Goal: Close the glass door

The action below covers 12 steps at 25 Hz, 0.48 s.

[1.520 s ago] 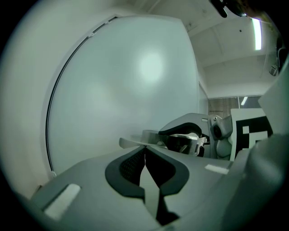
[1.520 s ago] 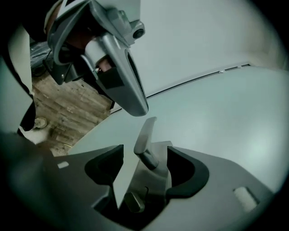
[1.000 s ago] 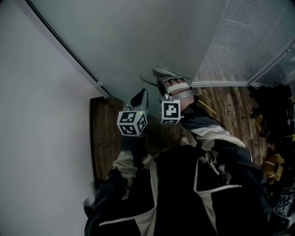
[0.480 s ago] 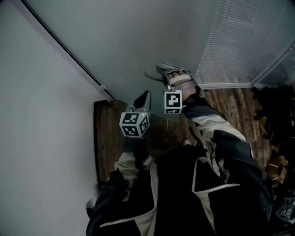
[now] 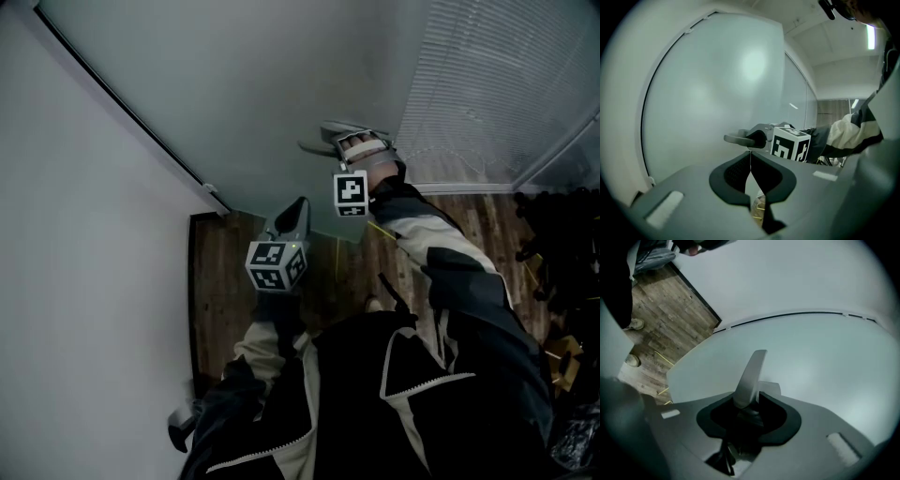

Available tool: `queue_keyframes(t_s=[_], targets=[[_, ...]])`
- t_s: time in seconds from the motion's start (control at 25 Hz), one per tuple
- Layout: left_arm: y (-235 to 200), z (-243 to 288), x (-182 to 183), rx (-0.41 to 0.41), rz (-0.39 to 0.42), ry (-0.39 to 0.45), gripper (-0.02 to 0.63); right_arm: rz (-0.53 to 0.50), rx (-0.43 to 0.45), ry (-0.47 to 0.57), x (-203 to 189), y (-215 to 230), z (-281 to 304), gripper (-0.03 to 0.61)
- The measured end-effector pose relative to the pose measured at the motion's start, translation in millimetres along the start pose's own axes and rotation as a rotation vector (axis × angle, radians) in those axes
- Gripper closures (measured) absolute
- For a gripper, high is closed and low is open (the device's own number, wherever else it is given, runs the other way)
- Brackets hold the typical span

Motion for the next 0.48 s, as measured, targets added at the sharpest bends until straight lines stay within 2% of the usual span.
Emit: queue_keyframes(t_s=[0.08,0.24,0.48], targets=[[0,16,13,0.002,-0.012,0.016,0.614,-0.032,0.001,-0.008,-15,4,19,0.443],[5,34,32,0.016,0.038,0.032,0.614,-0.108,0.002,-0.026,-39,9,53,0.446],[10,38,41,0.055,0.046,0.056,0.614,-0.186,0.019,-0.069,-76,15,104,0.445]])
Point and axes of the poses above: the fingertips, and each gripper's own axes: z forward along the fingers, y to its right, x out of its top, the point moved 1 cm from there along -z, backward along the fingers, and after that the axes turned 11 degrees about -x, right-handed, at the moved point
